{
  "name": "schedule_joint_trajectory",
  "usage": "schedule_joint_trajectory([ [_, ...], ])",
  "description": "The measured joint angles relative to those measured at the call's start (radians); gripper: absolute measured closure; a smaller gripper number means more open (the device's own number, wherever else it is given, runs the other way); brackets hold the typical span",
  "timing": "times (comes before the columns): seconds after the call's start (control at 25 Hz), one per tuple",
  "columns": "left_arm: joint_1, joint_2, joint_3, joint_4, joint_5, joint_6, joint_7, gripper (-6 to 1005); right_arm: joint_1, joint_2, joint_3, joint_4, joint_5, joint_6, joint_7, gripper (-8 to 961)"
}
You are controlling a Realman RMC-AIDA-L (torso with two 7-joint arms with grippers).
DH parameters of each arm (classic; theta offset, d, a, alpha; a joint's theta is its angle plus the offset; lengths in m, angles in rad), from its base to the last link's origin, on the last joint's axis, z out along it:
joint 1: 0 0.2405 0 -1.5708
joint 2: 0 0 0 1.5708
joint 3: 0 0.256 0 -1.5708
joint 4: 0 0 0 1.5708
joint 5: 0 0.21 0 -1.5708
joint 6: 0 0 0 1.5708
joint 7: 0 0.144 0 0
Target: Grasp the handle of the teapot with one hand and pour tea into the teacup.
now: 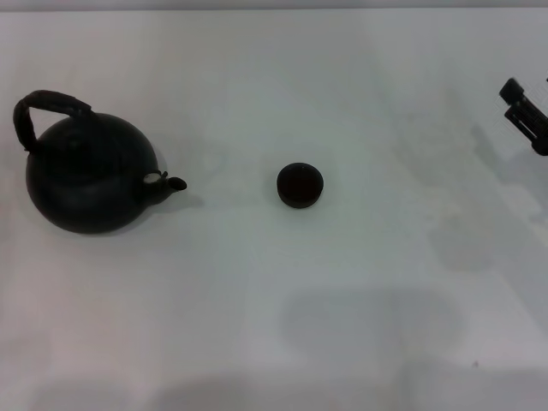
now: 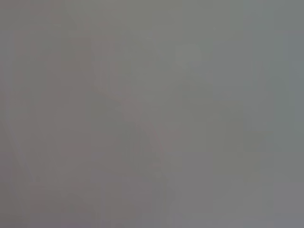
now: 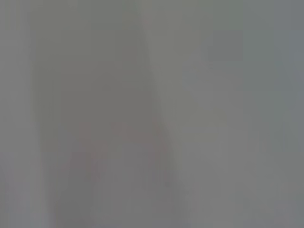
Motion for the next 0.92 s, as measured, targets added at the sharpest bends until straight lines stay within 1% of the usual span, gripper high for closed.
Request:
schedule_joint_trajectory([
  [0.36,0.007,-0.001,0.009,-0.003,0.015,0.0,0.001,258,-0.028,-0.003,0.068,-0.01,0.011,-0.01,-0.006,108],
  [0.56,0.009,-0.001,0.009,-0.015,0.024,-0.005,-0.004,258,-0.029,-0.004,0.098,-0.023,0.012,-0.036,-0.008,108],
  [0.92,-0.02,-0.001,0.01,-0.029,0.038,-0.007,0.0,258,-0.025,-0.005,0.133,-0.044,0.011,-0.06,-0.009,108],
])
